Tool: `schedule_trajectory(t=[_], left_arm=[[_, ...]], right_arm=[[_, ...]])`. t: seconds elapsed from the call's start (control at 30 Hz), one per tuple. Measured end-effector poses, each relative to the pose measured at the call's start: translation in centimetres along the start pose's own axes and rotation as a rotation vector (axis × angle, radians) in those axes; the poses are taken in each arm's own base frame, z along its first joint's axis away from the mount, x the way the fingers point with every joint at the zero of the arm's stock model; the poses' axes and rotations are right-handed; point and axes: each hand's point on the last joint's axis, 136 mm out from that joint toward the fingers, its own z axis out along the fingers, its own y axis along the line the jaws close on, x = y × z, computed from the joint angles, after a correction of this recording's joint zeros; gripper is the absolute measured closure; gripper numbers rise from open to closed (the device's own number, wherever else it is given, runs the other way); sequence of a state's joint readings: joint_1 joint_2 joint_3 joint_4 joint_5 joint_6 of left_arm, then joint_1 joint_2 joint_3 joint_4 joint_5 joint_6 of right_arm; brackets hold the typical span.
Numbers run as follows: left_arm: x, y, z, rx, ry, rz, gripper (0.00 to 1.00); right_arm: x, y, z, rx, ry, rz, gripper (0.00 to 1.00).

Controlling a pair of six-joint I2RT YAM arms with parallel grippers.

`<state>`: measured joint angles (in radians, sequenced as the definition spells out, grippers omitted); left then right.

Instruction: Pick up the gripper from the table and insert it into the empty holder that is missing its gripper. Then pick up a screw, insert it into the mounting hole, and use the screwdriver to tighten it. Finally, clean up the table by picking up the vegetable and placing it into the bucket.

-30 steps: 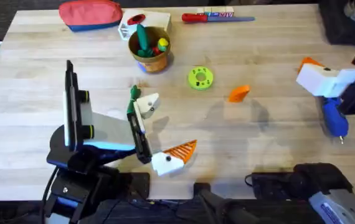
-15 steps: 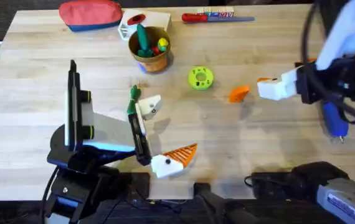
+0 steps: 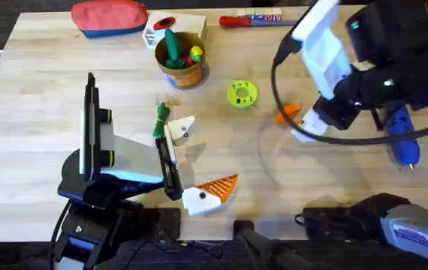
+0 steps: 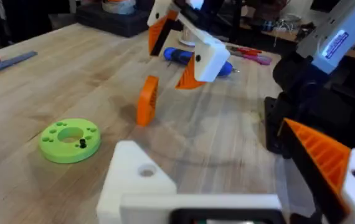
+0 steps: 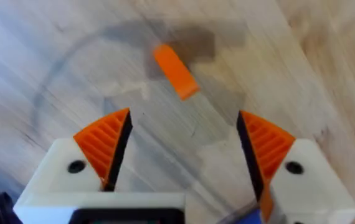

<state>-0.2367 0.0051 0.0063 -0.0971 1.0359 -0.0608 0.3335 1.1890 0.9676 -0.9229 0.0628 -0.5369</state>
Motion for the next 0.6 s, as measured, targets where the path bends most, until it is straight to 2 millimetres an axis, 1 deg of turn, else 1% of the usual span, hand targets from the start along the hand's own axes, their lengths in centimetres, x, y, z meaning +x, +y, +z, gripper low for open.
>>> schedule_trajectory(t=[0.07,0.17,0.3,0.4,0.6], left_arm=[[0.0,0.0,0.0,0.0,0.0,0.0,0.01],[0.0,0.0,0.0,0.0,0.0,0.001,0.01],[-0.3,0.0,0.0,-0.001,-0.008,0.014,0.01],[-0.6,0.0,0.0,-0.003,-0.019,0.031,0.009],[-0.5,0.0,0.0,-0.003,-0.015,0.025,0.009]], right_arm=[[-0.1,0.5,0.9,-0.023,0.025,-0.081,0.009],[-0.7,0.9,1.7,-0.037,0.031,-0.153,0.01],[-1.5,0.9,2.3,-0.035,0.02,-0.198,0.01],[-1.4,1.0,2.8,-0.044,0.032,-0.233,0.01],[-1.7,0.9,4.2,-0.058,0.05,-0.284,0.015]])
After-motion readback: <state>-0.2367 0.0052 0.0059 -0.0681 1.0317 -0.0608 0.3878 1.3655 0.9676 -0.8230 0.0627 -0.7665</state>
